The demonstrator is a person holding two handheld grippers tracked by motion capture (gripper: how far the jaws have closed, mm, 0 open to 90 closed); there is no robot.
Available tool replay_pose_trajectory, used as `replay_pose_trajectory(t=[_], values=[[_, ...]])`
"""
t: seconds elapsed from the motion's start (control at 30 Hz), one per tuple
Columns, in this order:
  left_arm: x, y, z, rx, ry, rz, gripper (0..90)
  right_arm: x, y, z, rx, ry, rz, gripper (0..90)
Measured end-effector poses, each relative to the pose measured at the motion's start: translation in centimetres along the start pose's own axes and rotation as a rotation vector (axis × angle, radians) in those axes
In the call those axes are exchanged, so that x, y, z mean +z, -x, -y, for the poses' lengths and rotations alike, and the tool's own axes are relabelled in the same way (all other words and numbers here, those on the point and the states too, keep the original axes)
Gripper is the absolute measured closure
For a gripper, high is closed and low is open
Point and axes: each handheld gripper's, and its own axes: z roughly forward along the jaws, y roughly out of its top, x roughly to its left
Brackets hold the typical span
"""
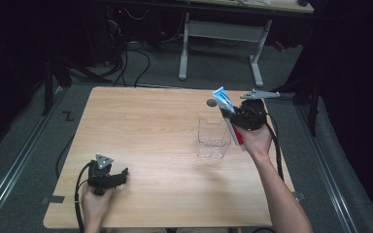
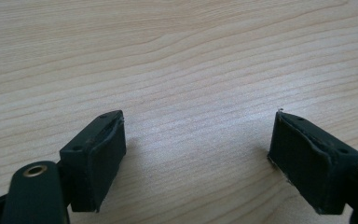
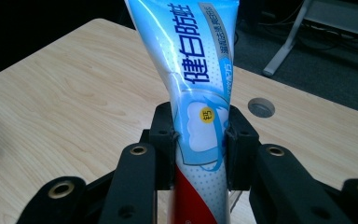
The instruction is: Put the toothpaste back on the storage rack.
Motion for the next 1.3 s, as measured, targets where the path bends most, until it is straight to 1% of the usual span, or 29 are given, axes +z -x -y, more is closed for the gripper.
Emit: replay_pose_trajectory(t=[0.13, 0.23, 0.37, 0.53, 0.7, 0.93, 1.03, 1.2, 1.3], values=[[0.0, 0.0, 0.0, 0.000, 0.000, 0.000, 18.5, 0.7, 0.1, -0.7, 0.005, -0.004, -0.003, 69.5], [0.0, 0.0, 0.0, 0.000, 0.001, 0.000, 18.5, 1.1, 0.1, -1.1, -0.001, -0.007, 0.012, 69.5], [0.0, 0.0, 0.0, -0.002, 0.001, -0.001, 18.5, 1.6, 0.1, -1.5, 0.005, -0.007, 0.016, 69.6], [0.0, 0.0, 0.0, -0.003, 0.002, -0.001, 18.6, 2.5, 0.1, -1.9, -0.002, -0.017, 0.031, 69.5], [0.0, 0.0, 0.0, -0.003, 0.001, -0.002, 18.6, 3.3, 0.2, -1.9, 0.025, -0.004, 0.022, 69.5], [0.0, 0.0, 0.0, -0.003, 0.001, -0.002, 18.6, 4.3, -0.1, -1.8, 0.022, 0.005, 0.028, 69.3], [0.0, 0.0, 0.0, -0.003, 0.001, -0.002, 18.6, 4.7, -0.3, -1.8, 0.014, 0.001, 0.031, 69.2], [0.0, 0.0, 0.0, -0.003, 0.001, -0.002, 18.6, 5.6, -0.4, -1.8, 0.017, -0.007, 0.032, 69.1], [0.0, 0.0, 0.0, -0.003, 0.000, -0.002, 18.6, 5.8, -0.5, -1.7, 0.015, -0.011, 0.031, 69.0]])
